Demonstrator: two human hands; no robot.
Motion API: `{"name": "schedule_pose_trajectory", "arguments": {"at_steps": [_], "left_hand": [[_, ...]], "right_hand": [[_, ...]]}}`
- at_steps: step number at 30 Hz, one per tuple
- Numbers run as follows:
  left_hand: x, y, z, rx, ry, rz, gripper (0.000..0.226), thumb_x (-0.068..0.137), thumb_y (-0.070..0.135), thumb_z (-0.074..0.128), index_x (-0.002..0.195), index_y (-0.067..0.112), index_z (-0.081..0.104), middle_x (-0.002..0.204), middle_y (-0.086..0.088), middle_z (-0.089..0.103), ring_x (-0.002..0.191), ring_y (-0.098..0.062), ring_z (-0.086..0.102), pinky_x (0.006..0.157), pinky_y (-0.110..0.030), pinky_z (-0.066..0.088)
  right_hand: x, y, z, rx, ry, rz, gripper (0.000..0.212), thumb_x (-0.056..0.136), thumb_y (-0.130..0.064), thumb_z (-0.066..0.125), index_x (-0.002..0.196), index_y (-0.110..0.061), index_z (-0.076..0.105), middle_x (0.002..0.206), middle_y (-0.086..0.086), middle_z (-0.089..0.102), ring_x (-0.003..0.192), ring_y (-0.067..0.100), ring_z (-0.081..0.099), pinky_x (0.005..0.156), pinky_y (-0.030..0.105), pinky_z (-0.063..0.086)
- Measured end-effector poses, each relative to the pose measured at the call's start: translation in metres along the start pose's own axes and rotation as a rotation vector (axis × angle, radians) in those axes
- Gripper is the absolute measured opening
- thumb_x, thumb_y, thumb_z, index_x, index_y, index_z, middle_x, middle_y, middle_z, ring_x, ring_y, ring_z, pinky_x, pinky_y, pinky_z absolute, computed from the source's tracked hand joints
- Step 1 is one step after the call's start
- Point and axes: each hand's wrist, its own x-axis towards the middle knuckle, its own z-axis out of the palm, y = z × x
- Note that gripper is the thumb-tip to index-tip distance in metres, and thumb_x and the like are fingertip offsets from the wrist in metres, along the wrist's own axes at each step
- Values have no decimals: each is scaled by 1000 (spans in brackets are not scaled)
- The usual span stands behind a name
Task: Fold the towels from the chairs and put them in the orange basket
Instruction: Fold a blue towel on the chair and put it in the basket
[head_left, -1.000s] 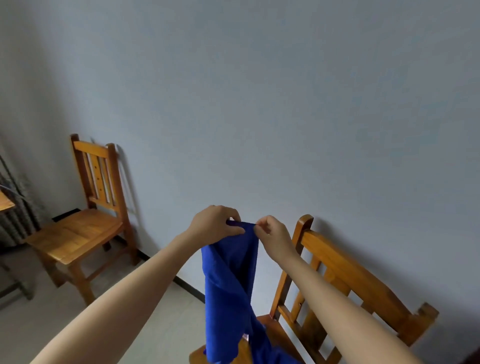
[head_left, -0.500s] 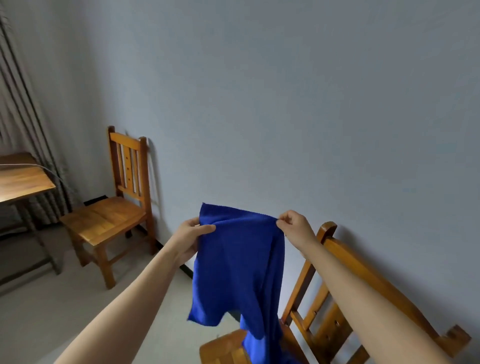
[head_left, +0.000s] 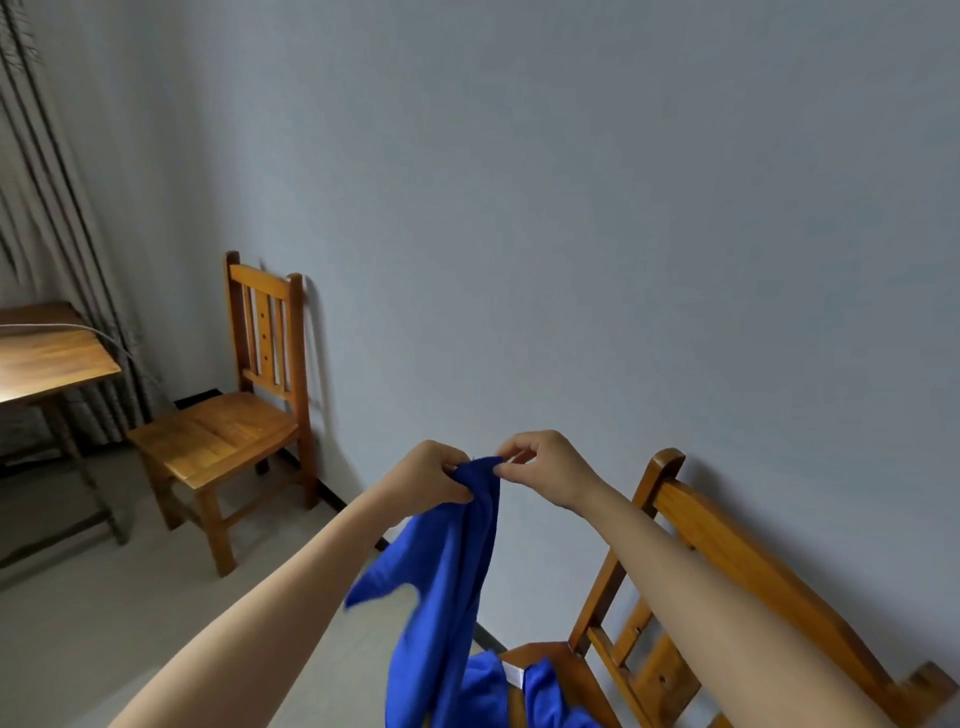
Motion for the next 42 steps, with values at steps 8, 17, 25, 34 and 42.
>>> {"name": "schedule_pose_trajectory", "arguments": {"at_steps": [8, 17, 25, 34, 42], "left_hand": [[-6, -46, 2, -31, -38, -119, 29, 74, 10, 69, 98, 20, 55, 98, -5, 67, 91, -24, 64, 82, -34, 54], [-26, -132, -16, -76, 40, -382, 13, 78, 0, 58, 87, 7, 64, 86, -7, 68, 79, -19, 63, 72, -26, 51], [-11, -98, -90, -590, 551, -212, 12, 88, 2, 57, 88, 8, 67, 77, -10, 63, 66, -17, 59, 60, -27, 50], [12, -33, -133, -655, 717, 77, 16, 87, 10, 63, 77, 21, 67, 68, 5, 65, 72, -15, 56, 68, -28, 48], [-36, 3, -93, -620, 647, 123, 16, 93, 13, 52, 86, 18, 66, 67, 11, 69, 72, -10, 61, 66, -22, 51]], "right_hand": [[18, -13, -2, 94, 123, 6, 10, 94, -8, 48, 86, -9, 55, 71, -5, 54, 55, 10, 46, 49, 8, 37], [42, 3, -32, 184, 303, 109, 10, 98, -14, 37, 96, -15, 47, 91, 3, 57, 45, 8, 59, 47, 21, 41], [85, 16, -61, 193, 456, 162, 10, 99, -11, 34, 106, -13, 42, 105, 7, 54, 76, 18, 57, 64, 25, 50], [106, -1, -111, 243, 676, 23, 6, 99, -14, 35, 102, -15, 40, 103, 6, 53, 71, 10, 53, 68, 19, 50], [46, 20, -133, 248, 687, -19, 8, 99, -18, 36, 106, -19, 41, 102, 2, 53, 86, 15, 51, 68, 19, 45]]}}
